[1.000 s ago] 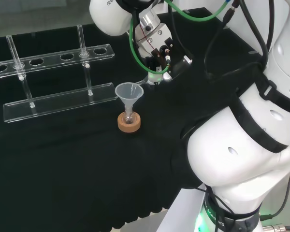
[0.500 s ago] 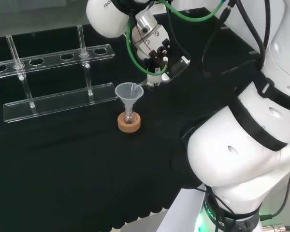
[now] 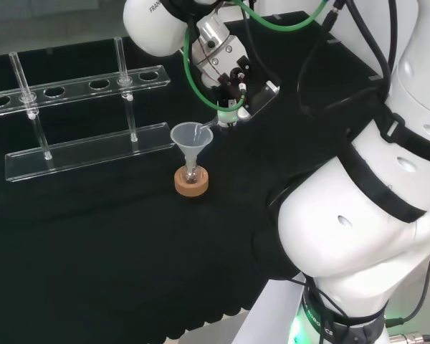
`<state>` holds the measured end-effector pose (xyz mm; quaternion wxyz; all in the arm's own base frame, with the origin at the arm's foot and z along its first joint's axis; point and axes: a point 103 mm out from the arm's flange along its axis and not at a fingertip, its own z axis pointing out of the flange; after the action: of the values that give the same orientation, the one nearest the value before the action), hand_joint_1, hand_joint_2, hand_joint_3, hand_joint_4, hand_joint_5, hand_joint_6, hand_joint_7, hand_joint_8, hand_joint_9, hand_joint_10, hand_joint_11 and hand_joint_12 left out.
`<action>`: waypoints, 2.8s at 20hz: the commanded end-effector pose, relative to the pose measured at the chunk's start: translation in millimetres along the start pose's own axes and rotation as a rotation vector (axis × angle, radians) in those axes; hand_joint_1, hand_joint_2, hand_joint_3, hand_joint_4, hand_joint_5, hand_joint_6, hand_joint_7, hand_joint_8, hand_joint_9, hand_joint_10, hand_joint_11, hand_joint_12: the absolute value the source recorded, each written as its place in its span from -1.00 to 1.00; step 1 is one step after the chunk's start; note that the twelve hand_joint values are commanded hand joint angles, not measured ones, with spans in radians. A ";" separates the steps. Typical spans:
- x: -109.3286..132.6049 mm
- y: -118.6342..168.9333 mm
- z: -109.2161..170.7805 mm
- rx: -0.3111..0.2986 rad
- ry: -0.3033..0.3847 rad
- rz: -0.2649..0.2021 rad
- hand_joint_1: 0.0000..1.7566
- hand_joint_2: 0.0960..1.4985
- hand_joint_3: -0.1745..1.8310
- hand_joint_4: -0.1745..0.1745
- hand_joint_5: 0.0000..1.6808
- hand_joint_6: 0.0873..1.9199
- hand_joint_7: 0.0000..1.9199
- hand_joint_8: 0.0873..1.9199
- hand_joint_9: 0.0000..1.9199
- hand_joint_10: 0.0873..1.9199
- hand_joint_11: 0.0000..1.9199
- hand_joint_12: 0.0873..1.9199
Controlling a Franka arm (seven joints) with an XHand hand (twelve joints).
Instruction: Pour all the NaCl from the weighing funnel into the round-bottom flask.
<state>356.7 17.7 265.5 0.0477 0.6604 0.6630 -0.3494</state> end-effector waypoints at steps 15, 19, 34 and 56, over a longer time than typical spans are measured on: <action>9.4 2.4 -5.9 0.033 -0.069 0.024 0.29 0.32 -1.00 1.00 0.73 -0.89 -0.40 -0.38 -0.01 -0.76 -0.16 0.01; 9.2 2.2 -7.1 0.041 -0.078 0.028 0.29 0.32 -1.00 1.00 0.73 -0.89 -0.40 -0.38 -0.01 -0.76 -0.16 0.01; 10.4 2.2 -9.8 0.059 -0.105 0.044 0.29 0.32 -1.00 1.00 0.73 -0.88 -0.40 -0.38 -0.01 -0.76 -0.17 0.01; 12.9 1.9 -20.2 0.074 -0.164 0.055 0.29 0.32 -1.00 1.00 0.73 -0.88 -0.41 -0.38 -0.02 -0.76 -0.17 0.01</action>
<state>364.3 38.4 271.9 0.0843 0.6494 0.6262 -0.4231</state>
